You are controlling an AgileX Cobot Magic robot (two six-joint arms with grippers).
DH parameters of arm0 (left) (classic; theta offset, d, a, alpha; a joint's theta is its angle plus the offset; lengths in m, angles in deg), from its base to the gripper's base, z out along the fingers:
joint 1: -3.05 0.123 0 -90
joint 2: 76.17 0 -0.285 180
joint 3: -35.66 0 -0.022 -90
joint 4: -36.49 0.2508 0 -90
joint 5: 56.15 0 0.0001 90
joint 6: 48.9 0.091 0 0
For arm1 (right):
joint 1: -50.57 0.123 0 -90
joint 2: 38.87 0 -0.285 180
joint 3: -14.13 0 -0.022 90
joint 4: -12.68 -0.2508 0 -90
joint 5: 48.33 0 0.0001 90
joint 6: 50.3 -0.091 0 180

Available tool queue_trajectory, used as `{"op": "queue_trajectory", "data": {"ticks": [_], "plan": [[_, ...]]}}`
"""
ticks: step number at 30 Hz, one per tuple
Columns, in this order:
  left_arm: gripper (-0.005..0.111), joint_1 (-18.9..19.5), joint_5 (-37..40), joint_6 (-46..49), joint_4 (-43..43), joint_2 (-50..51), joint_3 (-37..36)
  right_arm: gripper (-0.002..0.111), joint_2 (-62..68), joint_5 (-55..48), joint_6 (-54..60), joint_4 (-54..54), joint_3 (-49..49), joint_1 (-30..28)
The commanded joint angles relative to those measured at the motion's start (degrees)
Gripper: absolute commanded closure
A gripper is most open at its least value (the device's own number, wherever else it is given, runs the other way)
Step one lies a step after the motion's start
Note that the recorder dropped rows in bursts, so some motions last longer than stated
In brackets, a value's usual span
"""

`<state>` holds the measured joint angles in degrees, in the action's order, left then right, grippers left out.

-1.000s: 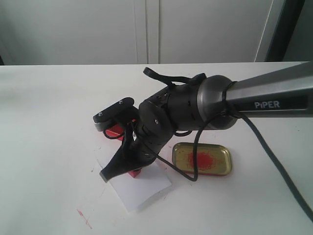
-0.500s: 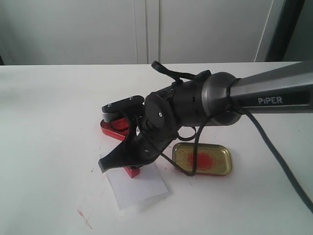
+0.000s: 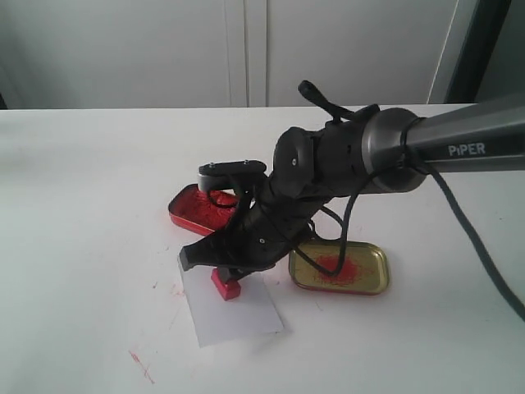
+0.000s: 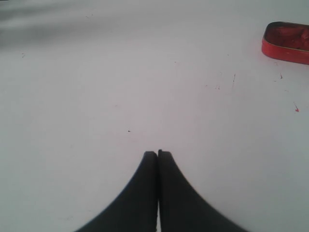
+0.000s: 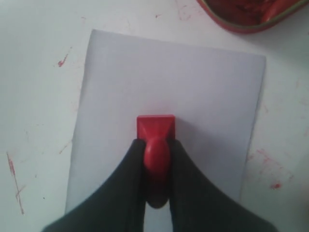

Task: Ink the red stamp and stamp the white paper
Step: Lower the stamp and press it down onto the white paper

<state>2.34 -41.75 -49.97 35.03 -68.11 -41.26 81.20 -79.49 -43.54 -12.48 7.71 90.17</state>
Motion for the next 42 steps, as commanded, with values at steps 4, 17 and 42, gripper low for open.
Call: {"op": "queue_trajectory", "data": {"ticks": [4, 17, 42], "plan": [[0.107, 0.0, -0.3, 0.1, 0.1, -0.3, -0.3, 0.108, 1.3, -0.2, 2.6, -4.1, -0.2, -0.8], [0.107, 0.0, -0.3, 0.1, 0.1, -0.3, -0.3, 0.108, 1.3, -2.6, 10.0, -14.5, -0.2, -3.9], [0.107, 0.0, -0.3, 0.1, 0.1, -0.3, -0.3, 0.108, 3.1, -5.0, 14.1, -21.7, -0.2, -6.6]]}}
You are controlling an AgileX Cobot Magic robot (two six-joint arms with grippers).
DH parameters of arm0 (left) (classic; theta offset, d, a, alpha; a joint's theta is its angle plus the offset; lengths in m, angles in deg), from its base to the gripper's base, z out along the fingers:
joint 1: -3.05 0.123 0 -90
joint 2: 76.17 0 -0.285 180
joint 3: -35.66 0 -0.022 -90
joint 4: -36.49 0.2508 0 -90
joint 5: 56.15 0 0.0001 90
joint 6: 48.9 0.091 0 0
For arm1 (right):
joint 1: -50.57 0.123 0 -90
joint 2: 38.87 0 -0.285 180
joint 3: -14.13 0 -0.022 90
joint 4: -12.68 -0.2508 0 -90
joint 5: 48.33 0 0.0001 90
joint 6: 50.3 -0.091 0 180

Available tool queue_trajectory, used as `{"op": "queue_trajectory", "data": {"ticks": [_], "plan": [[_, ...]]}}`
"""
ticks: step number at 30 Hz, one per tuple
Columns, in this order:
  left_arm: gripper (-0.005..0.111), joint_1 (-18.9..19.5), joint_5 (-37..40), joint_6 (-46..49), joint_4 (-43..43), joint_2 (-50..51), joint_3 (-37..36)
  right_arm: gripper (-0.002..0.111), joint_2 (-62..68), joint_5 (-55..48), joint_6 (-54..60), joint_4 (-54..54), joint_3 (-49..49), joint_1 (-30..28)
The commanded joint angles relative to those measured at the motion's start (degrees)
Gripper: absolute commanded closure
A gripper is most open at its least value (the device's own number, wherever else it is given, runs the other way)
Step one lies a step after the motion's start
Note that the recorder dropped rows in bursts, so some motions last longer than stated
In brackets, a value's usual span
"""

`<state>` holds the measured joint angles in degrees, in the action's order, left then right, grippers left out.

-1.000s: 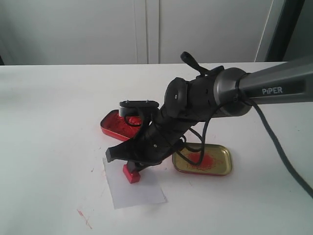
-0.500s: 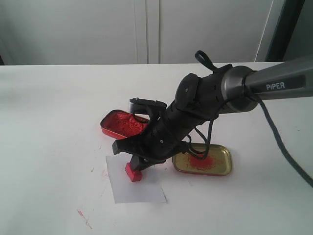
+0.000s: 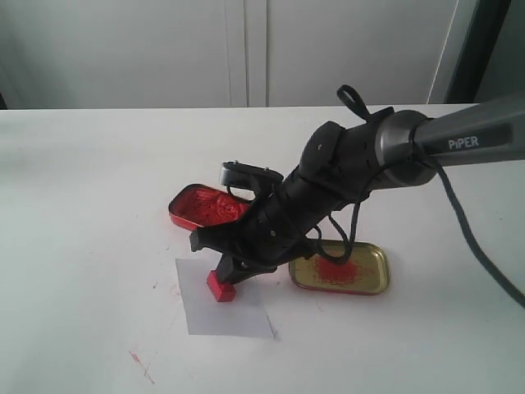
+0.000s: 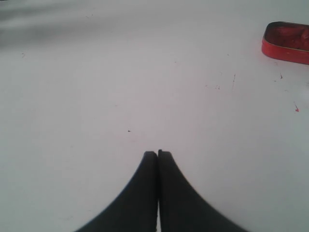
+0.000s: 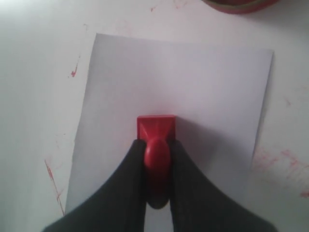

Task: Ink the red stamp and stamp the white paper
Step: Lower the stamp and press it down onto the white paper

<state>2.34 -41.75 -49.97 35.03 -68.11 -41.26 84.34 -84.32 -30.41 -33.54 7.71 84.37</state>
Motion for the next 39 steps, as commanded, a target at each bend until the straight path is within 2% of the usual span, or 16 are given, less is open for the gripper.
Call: {"op": "queue_trajectory", "data": {"ticks": [1, 14, 19, 30, 39], "plan": [[0.107, 0.0, -0.3, 0.1, 0.1, -0.3, -0.3, 0.108, 0.0, -0.3, 0.9, -0.9, -0.2, -0.7], [0.107, 0.0, -0.3, 0.1, 0.1, -0.3, -0.3, 0.108, -1.7, -0.2, 1.5, -2.5, -0.1, -0.9], [0.107, 0.0, -0.3, 0.1, 0.1, -0.3, -0.3, 0.108, -1.0, -2.2, 6.0, -8.8, -0.1, -1.9], [0.107, 0.0, -0.3, 0.1, 0.1, -0.3, -0.3, 0.108, 0.6, -4.7, 7.7, -9.7, -0.1, -3.3], [0.107, 0.0, -0.3, 0.1, 0.1, -0.3, -0.3, 0.108, -4.2, 0.2, 20.5, -4.6, -0.1, -1.8]]}}
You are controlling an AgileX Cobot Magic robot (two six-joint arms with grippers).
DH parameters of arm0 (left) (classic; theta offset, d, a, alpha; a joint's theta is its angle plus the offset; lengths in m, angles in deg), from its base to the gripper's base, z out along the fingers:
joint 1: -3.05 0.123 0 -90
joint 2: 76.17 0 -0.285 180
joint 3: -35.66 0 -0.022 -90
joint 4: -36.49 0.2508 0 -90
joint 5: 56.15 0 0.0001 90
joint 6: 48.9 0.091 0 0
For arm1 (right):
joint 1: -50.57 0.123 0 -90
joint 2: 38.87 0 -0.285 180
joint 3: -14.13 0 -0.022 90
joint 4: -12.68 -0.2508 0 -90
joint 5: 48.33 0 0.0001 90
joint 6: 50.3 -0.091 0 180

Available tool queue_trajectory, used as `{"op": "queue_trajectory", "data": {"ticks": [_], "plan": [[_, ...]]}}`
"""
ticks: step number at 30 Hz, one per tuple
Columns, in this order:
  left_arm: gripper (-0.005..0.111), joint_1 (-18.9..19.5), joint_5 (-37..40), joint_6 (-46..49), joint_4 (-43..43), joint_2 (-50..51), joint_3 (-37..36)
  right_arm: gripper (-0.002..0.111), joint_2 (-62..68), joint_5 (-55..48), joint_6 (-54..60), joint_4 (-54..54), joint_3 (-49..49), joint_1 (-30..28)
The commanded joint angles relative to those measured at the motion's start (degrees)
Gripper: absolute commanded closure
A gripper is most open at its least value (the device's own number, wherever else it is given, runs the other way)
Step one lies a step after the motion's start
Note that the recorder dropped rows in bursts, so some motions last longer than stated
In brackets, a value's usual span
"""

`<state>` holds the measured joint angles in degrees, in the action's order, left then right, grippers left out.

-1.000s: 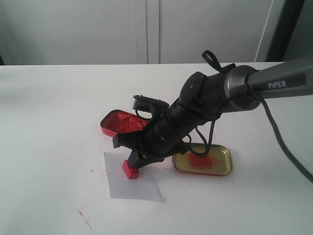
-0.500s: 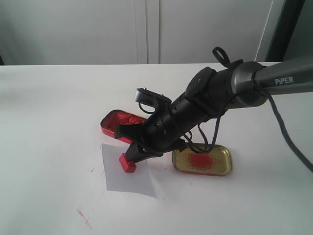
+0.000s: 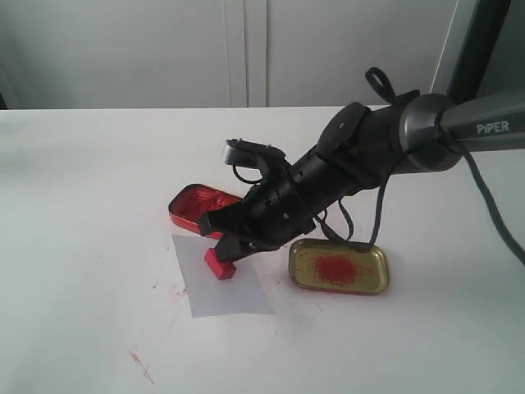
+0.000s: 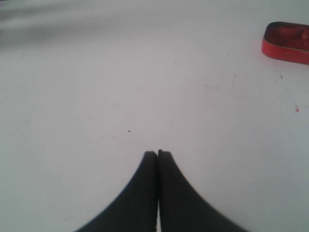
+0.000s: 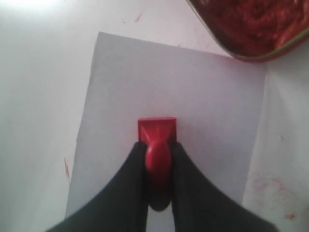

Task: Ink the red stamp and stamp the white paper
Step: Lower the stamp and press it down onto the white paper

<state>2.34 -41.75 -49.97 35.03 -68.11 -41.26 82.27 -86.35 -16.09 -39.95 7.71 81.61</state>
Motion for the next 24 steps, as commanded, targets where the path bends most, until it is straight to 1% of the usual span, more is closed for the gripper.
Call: {"op": "queue_trajectory", "data": {"ticks": [1, 7, 14, 18, 21, 24], "plan": [[0.107, 0.0, -0.3, 0.1, 0.1, -0.3, -0.3, 0.108, -2.4, 2.3, 7.2, 2.0, -0.1, 1.4], [0.107, 0.0, -0.3, 0.1, 0.1, -0.3, -0.3, 0.108, -2.5, 4.4, 8.1, 8.9, -0.1, 4.7], [0.107, 0.0, -0.3, 0.1, 0.1, -0.3, -0.3, 0.108, -3.3, 9.6, 8.3, 11.4, -0.1, 8.2], [0.107, 0.0, -0.3, 0.1, 0.1, -0.3, -0.3, 0.108, -3.8, 9.9, 8.3, 13.5, -0.1, 8.7], [0.107, 0.0, -0.3, 0.1, 0.1, -0.3, -0.3, 0.108, -3.9, 10.2, 6.9, 18.3, -0.1, 8.9], [0.107, 0.0, -0.3, 0.1, 0.1, -0.3, -0.3, 0.108, -3.9, 10.2, 6.5, 20.0, -0.2, 8.9]]}}
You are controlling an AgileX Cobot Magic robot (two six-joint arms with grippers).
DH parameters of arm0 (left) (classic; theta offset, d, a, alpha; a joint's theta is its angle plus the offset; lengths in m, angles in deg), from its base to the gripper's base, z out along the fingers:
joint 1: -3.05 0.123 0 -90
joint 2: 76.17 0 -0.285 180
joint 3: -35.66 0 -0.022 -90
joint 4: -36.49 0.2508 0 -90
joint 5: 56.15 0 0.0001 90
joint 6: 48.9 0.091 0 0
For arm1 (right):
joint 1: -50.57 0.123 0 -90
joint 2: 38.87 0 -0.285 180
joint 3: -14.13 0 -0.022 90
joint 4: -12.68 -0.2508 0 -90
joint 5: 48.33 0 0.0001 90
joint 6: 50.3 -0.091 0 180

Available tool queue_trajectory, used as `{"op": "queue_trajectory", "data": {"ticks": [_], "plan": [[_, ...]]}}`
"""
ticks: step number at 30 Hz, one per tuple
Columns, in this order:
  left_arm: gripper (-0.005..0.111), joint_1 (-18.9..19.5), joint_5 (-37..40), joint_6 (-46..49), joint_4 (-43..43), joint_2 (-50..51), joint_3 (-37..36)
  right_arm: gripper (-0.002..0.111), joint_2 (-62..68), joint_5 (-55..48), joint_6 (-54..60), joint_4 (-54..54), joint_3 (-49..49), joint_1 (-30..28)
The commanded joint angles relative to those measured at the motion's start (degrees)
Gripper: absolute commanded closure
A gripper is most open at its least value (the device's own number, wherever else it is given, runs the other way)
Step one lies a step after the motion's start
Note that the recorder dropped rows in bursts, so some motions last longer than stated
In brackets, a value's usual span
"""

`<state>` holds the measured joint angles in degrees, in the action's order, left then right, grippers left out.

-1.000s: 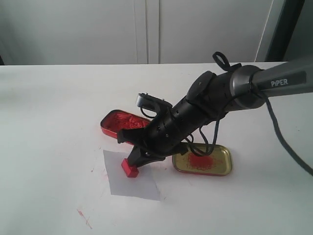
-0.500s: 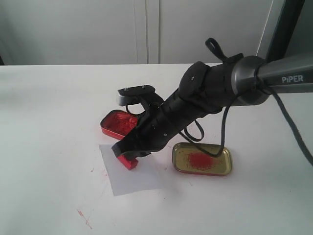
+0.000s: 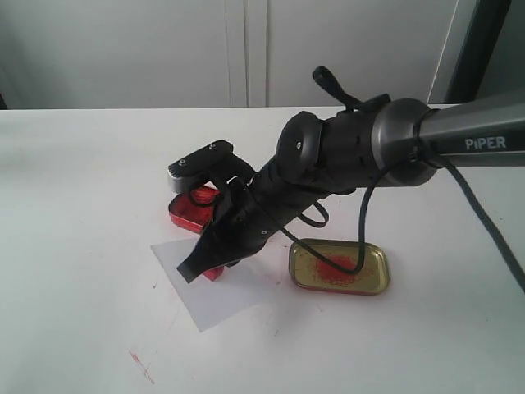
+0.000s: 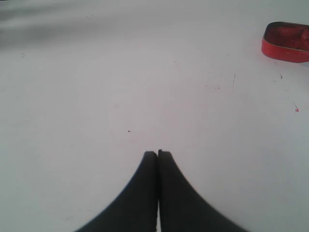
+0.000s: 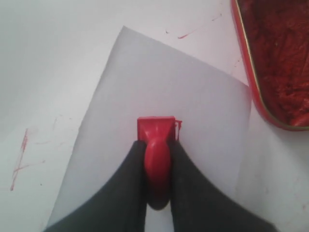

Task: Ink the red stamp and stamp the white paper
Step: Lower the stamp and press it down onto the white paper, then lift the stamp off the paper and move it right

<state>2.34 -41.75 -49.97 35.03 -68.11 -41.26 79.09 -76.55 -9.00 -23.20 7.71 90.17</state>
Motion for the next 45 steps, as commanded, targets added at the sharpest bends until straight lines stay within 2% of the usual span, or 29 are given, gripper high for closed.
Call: {"op": "queue_trajectory", "data": {"ticks": [1, 23, 32, 45], "plan": [[0.107, 0.0, -0.3, 0.1, 0.1, -0.3, -0.3, 0.108, -0.7, 0.4, -0.6, 3.8, -0.2, 0.3], [0.107, 0.0, -0.3, 0.1, 0.1, -0.3, -0.3, 0.108, -2.3, 2.1, -0.5, 4.9, -0.2, 0.3], [0.107, 0.0, -0.3, 0.1, 0.1, -0.3, -0.3, 0.108, -2.8, 5.7, 0.0, 7.5, -2.2, 2.6], [0.107, 0.0, -0.3, 0.1, 0.1, -0.3, -0.3, 0.108, -5.6, 6.1, -6.1, 7.4, -2.2, 1.8]]}}
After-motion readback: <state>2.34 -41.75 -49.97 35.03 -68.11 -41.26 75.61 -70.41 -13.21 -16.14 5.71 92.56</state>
